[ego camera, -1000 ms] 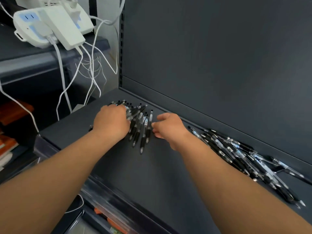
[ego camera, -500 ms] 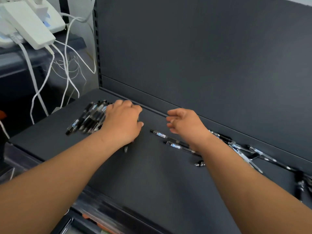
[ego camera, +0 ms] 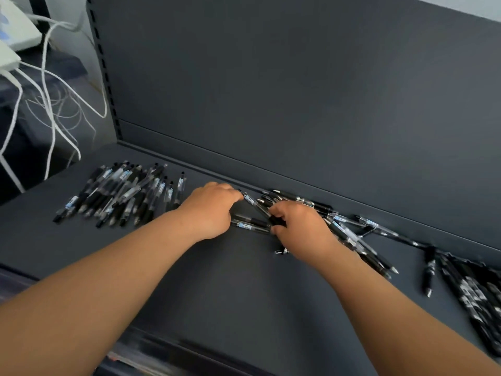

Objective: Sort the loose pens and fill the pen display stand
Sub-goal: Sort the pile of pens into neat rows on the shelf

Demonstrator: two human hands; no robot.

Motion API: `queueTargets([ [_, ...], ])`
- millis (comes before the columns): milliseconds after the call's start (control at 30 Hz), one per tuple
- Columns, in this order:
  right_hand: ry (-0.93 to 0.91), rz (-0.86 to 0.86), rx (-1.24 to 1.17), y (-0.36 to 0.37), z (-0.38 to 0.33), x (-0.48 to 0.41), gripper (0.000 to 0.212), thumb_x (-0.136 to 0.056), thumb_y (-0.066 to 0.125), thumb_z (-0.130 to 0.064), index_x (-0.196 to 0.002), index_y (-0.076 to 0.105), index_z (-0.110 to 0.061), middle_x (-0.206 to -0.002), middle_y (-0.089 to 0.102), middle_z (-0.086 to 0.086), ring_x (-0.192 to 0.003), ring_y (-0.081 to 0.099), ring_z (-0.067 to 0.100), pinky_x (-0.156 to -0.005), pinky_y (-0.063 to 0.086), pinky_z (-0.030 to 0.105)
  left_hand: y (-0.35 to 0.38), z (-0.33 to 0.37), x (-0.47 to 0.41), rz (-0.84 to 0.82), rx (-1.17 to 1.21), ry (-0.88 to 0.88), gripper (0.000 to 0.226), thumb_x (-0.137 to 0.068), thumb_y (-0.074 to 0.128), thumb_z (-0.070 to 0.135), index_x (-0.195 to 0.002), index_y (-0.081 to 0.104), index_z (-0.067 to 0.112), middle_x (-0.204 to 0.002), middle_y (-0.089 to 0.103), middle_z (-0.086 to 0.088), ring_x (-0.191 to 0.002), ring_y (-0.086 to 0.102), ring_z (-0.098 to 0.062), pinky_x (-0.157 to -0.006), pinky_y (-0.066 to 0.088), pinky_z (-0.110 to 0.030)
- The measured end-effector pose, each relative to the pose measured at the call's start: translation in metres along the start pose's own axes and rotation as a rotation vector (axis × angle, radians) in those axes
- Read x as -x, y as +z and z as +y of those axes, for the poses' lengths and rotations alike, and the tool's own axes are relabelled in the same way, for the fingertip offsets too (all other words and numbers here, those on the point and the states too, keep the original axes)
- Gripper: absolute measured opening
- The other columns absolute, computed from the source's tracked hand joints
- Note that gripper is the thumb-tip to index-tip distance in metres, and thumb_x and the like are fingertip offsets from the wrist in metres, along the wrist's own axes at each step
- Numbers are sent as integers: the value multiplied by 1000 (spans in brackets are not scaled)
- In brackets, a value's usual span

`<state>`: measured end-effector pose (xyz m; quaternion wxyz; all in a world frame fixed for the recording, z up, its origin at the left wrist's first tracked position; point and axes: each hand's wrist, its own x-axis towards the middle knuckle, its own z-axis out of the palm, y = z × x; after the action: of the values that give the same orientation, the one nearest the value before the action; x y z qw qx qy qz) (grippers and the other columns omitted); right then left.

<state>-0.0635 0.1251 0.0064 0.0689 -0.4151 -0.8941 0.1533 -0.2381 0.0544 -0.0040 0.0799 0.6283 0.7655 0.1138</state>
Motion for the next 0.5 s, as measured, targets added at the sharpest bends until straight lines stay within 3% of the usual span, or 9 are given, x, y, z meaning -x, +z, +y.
queueTargets([
  [267, 78, 101, -83, -8, 19, 14, 31, -85, 62, -8, -116, 62, -16, -111, 65, -2, -104, 59, 16, -85, 42, 20, 15, 23, -10, -216, 3, 55, 77, -87, 56, 42, -151, 13, 31, -159, 8, 10, -146, -2, -16, -117, 10, -40],
  [367, 88, 119, -115, -12, 26, 21, 29, -85, 62, -8, -113, 63, -16, -109, 66, -2, -103, 59, 15, -90, 45, 26, 16, 23, -15, -187, -50, 67, 75, -86, 55, 40, -150, 17, 30, -156, 18, 7, -144, 6, -19, -116, 12, -39],
  [500, 107, 140, -154, -17, 33, 30, 29, -85, 63, -9, -113, 63, -17, -102, 64, -7, -95, 57, 9, -83, 40, 17, 11, 24, -17, -103, -117, 69, 54, -83, 57, 47, -133, 45, 30, -125, 39, 5, -126, 26, -19, -107, 23, -36],
])
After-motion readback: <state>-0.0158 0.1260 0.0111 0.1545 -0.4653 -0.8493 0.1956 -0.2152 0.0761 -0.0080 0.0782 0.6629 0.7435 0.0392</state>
